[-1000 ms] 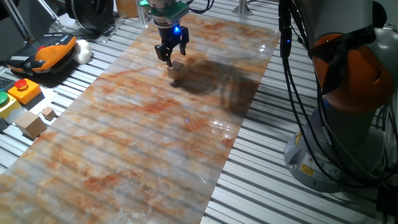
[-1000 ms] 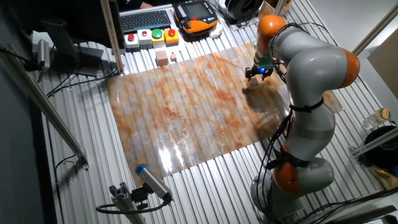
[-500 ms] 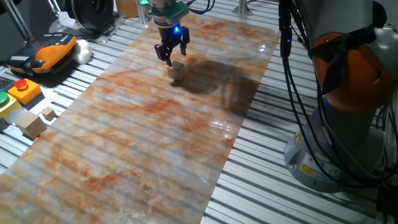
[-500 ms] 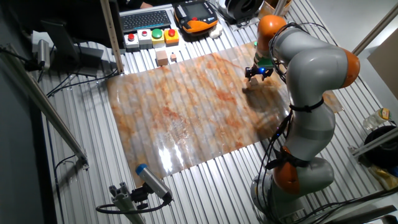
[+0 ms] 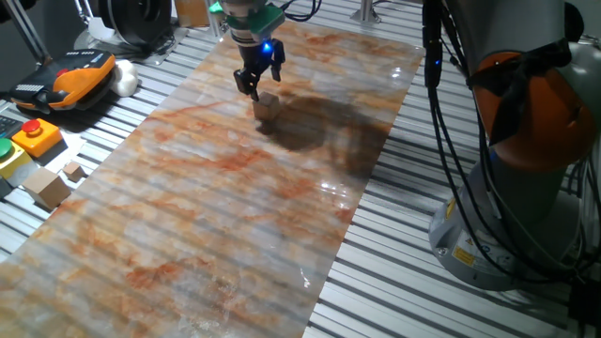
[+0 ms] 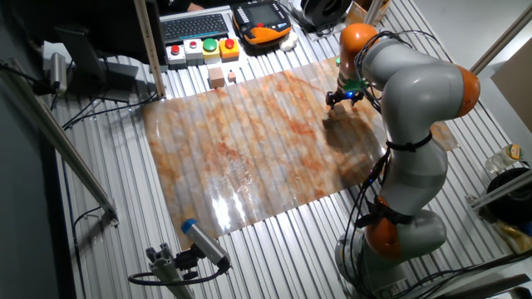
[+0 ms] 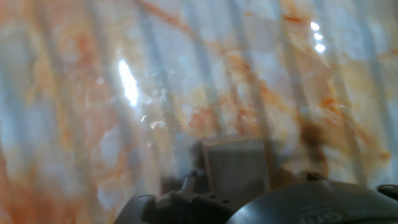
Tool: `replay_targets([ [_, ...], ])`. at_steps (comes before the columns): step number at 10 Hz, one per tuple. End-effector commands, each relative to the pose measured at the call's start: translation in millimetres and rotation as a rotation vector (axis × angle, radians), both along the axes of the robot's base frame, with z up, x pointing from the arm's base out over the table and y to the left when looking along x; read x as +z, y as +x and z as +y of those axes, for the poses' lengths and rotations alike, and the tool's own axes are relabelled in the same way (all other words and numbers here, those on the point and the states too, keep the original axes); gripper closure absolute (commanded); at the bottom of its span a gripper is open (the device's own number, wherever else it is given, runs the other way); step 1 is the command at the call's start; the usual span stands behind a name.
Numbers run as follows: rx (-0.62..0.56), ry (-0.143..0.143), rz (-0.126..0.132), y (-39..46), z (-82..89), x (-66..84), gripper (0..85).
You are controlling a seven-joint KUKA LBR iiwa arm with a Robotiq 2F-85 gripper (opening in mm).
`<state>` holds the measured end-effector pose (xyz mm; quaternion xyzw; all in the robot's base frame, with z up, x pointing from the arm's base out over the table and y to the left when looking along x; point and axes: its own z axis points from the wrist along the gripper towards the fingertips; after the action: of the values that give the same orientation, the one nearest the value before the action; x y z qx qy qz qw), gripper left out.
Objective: Hold a small block with the gripper and sweep it from left to right on the table
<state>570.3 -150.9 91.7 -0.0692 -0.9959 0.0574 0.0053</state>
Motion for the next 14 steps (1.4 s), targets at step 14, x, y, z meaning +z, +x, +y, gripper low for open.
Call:
replay_targets([
  [14,0.086,0.020,-0.056,1.0,-1.0,-2.4,0.0],
])
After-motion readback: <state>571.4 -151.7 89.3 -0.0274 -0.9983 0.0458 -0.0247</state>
